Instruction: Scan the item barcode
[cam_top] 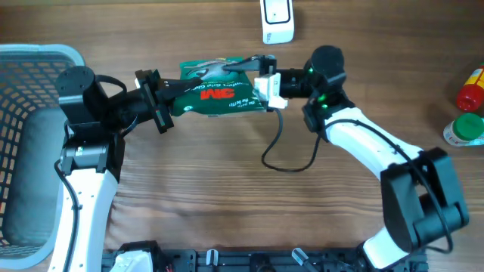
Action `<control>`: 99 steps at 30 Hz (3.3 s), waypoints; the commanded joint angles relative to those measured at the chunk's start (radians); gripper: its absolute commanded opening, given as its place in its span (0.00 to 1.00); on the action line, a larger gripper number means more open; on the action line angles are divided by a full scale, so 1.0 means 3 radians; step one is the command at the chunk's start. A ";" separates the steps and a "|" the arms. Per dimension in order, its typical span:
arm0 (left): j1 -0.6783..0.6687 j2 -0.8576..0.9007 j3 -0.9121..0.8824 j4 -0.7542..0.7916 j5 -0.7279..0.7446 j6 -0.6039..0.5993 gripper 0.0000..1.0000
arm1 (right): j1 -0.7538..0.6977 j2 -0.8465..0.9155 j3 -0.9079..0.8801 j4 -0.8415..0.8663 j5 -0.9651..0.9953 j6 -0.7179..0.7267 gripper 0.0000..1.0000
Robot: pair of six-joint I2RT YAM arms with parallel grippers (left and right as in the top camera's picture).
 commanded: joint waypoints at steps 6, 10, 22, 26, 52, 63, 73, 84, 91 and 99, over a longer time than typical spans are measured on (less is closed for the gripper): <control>0.0018 -0.0052 0.0075 0.0013 -0.0080 -0.0523 0.09 | -0.0106 0.0334 0.0393 -0.0017 -0.0006 0.0762 0.04; 0.0018 -0.0052 0.0075 0.0011 -0.0078 -0.0328 0.49 | -0.0481 0.0231 0.0393 -0.0018 -0.0371 0.1567 0.04; -0.0076 -0.0084 0.0075 -0.0783 -0.0304 0.2954 1.00 | -0.1071 -0.0328 0.0109 0.0738 -0.1589 0.6657 0.05; -0.0532 -0.0404 0.0075 -0.2454 -0.2411 0.3829 1.00 | -0.1053 -0.0940 -0.0418 0.0839 -0.1560 0.6779 0.05; -0.1578 -0.1986 0.0075 -0.3644 -0.4430 0.3920 1.00 | -0.0154 -0.2148 -0.1222 -0.2071 0.1867 0.1837 0.05; -0.1578 -0.1986 0.0075 -0.3644 -0.4430 0.3920 1.00 | -0.0154 -0.2415 -0.1161 -0.1694 0.2574 0.1119 0.04; -0.1578 -0.1986 0.0075 -0.3644 -0.4430 0.3920 1.00 | -0.0409 -0.0108 -0.0178 -0.0356 0.3070 0.0366 0.04; -0.1578 -0.1986 0.0075 -0.3646 -0.4430 0.3920 1.00 | -0.0380 0.1677 0.1497 -0.0361 0.3670 -0.0829 0.04; -0.1578 -0.1986 0.0075 -0.3644 -0.4430 0.3920 1.00 | -0.0287 0.1727 0.1497 -0.1146 0.3649 -0.0937 0.04; -0.1578 -0.1986 0.0075 -0.3644 -0.4430 0.3920 1.00 | -0.0760 0.0435 0.1497 -0.2501 0.4718 0.0251 0.04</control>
